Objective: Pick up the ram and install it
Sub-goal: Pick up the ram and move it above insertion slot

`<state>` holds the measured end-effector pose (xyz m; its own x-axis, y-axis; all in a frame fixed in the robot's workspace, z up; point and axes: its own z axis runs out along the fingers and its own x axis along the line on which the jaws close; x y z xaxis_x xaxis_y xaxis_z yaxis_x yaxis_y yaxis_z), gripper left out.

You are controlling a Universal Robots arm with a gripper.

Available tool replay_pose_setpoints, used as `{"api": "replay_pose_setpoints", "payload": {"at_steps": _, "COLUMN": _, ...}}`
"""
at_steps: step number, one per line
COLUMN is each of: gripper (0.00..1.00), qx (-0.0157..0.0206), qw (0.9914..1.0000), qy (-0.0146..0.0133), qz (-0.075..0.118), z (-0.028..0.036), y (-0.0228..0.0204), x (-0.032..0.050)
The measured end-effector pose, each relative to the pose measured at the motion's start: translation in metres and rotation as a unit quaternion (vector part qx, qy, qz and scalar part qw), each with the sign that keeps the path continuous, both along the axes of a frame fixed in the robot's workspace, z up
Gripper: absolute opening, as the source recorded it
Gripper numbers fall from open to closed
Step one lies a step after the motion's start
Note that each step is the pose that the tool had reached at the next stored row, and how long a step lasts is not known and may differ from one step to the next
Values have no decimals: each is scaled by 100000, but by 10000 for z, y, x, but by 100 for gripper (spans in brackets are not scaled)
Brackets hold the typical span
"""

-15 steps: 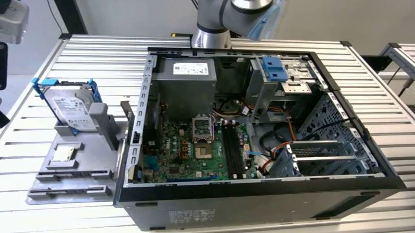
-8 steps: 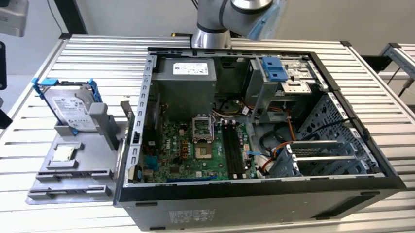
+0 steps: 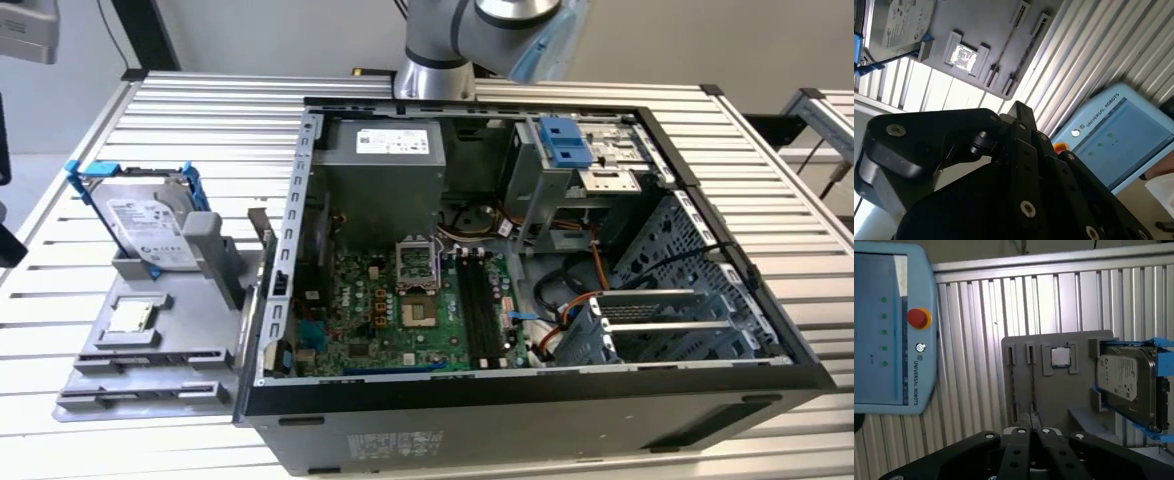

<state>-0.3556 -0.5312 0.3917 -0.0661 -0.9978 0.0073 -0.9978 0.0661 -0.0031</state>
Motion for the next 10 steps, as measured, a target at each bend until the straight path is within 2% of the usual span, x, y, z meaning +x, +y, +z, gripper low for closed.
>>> {"api": "replay_pose_setpoints", "payload": {"at_steps": 3, "gripper": 0, "qx": 8, "qw": 99970, "qy": -13, "qz": 2449, "z": -6, "y": 0, "x": 0}}
{"api": "replay_pose_setpoints", "payload": {"at_steps": 5, "gripper": 0, "qx": 20, "qw": 99962, "qy": 148, "qz": 2761, "z": -11, "y": 1, "x": -1}}
{"api": "replay_pose_setpoints", "payload": {"at_steps": 10, "gripper": 0, "qx": 14, "qw": 99961, "qy": 164, "qz": 2794, "z": -10, "y": 0, "x": -1}}
